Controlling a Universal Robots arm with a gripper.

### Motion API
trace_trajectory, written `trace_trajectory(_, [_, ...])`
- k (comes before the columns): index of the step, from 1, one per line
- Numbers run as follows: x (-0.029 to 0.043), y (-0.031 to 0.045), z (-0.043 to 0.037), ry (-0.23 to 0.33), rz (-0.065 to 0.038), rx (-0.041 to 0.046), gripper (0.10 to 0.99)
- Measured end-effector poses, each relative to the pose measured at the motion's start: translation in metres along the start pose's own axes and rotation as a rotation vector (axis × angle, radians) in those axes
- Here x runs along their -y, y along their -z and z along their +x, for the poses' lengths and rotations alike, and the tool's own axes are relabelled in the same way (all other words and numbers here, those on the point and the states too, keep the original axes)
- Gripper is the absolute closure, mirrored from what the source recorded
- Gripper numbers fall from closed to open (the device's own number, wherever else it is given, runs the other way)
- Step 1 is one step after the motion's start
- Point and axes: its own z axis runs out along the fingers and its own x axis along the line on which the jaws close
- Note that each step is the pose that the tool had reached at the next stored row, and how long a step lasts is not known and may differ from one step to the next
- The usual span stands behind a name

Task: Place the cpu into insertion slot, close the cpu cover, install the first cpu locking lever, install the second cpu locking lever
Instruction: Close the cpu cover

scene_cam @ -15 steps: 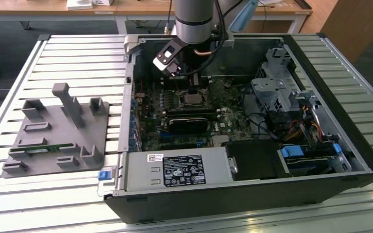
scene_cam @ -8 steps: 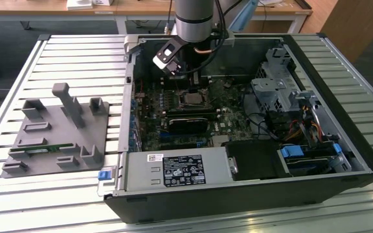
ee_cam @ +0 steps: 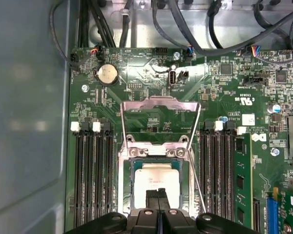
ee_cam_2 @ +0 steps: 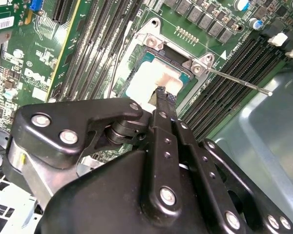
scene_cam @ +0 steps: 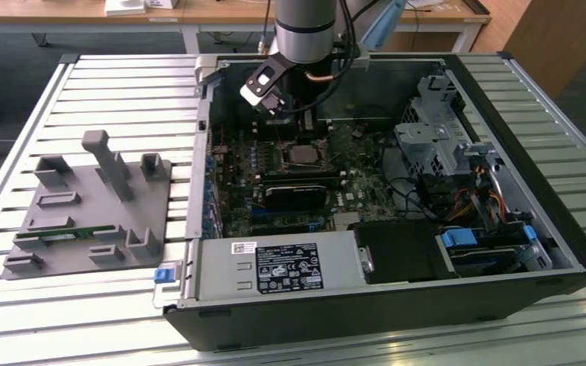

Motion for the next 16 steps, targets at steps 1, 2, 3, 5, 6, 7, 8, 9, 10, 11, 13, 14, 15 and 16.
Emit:
trace_trajectory(1, [-0.0001,0.0016,0.0,0.0,0.0,-0.0001,0.98])
trace_trajectory(2, [-0.0002,0.0038,0.0,-0.001,0.0,0.0,0.98])
trace_trajectory(3, [-0.0003,0.0054,0.0001,-0.001,0.001,0.0,0.98])
trace_trajectory(5, [-0.0006,0.0091,0.0001,-0.001,0.001,0.0,0.98])
trace_trajectory(6, [-0.0008,0.0122,0.0001,-0.001,0.001,0.0001,0.98])
trace_trajectory(7, [-0.0011,0.0154,0.0002,-0.001,0.001,0.0001,0.98])
trace_trajectory(8, [-0.0013,0.0188,0.0002,-0.001,0.001,0.0001,0.98])
trace_trajectory(9, [-0.0015,0.0219,0.0002,-0.002,0.001,0.0,0.98])
trace_trajectory(10, [-0.0017,0.0251,0.0003,-0.002,0.001,0.0,0.98])
trace_trajectory(11, [-0.0019,0.0285,0.0003,-0.002,0.001,0.0001,0.98])
trace_trajectory(13, [-0.0023,0.0343,0.0003,-0.002,0.001,0.0002,0.98])
trace_trajectory(14, [-0.0024,0.0355,0.0003,-0.002,0.001,0.0001,0.98])
trace_trajectory(15, [-0.0025,0.0356,-0.0001,-0.001,0.001,0.0,0.98])
trace_trajectory(16, [-0.0025,0.0356,-0.001,-0.001,0.001,-0.0001,0.98])
